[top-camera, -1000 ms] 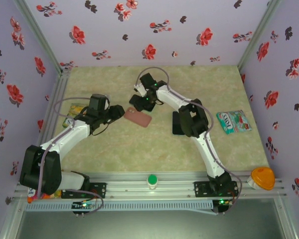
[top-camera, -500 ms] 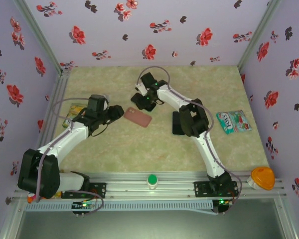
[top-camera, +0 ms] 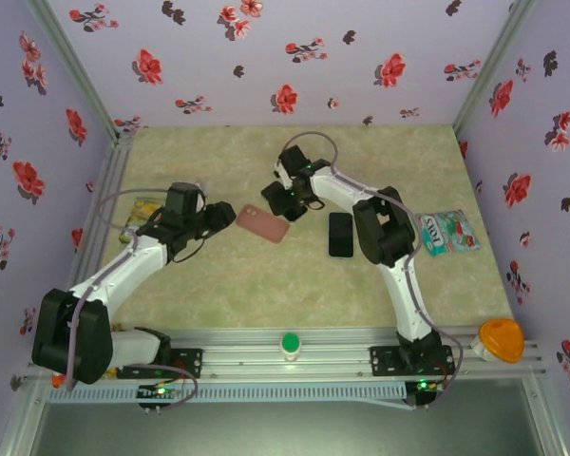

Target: Put the phone into the phone case

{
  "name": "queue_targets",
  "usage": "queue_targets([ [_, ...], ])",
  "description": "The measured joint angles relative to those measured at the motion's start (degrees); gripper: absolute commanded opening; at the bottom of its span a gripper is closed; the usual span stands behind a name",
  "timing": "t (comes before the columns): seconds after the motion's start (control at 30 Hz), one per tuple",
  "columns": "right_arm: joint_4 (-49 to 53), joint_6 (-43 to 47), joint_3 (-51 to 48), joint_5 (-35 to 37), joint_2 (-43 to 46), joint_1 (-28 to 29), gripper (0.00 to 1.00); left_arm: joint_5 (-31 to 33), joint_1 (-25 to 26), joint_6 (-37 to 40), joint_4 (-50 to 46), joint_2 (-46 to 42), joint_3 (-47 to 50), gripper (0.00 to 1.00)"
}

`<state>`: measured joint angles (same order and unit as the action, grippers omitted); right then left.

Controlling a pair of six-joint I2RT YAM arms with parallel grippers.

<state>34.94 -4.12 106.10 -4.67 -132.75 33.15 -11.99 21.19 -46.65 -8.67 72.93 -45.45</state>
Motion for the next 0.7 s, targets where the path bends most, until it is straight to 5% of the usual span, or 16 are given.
queue_targets([
  [0.7, 4.6, 2.9, 5.7, 3.6, -2.5, 0.7, 0.91, 0.0, 0.0, -1.0, 0.0, -2.2, 1.4, 0.45],
])
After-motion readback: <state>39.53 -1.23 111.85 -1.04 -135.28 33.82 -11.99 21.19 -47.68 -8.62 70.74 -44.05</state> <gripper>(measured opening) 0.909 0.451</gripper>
